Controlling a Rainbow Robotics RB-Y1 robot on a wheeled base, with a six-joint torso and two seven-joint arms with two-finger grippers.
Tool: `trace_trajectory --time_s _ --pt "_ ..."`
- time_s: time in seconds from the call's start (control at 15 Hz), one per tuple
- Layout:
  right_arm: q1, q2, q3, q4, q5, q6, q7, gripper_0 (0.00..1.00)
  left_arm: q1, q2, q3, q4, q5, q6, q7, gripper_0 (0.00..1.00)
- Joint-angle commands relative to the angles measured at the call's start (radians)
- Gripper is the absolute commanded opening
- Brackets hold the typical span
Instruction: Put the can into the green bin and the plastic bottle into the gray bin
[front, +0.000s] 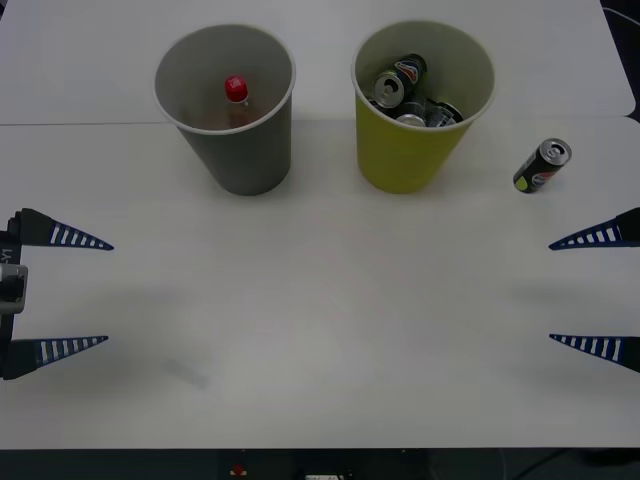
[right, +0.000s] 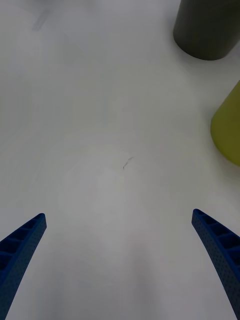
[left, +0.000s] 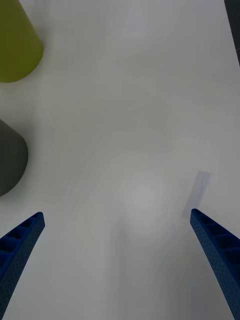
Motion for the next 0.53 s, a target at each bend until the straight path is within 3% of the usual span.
trace_trajectory --time_s 0.07,0.53 --pt "0.0 0.0 0.0 0.0 0.0 0.0 0.0 1.0 0.0 0.0 0.0 0.0 0.0 0.0 0.0 1.0" --pt "0.036 -0.033 0.015 0.005 -0.085 0.058 0.015 1.0 0.0 0.0 0.0 0.0 0.0 0.0 0.0 1.0"
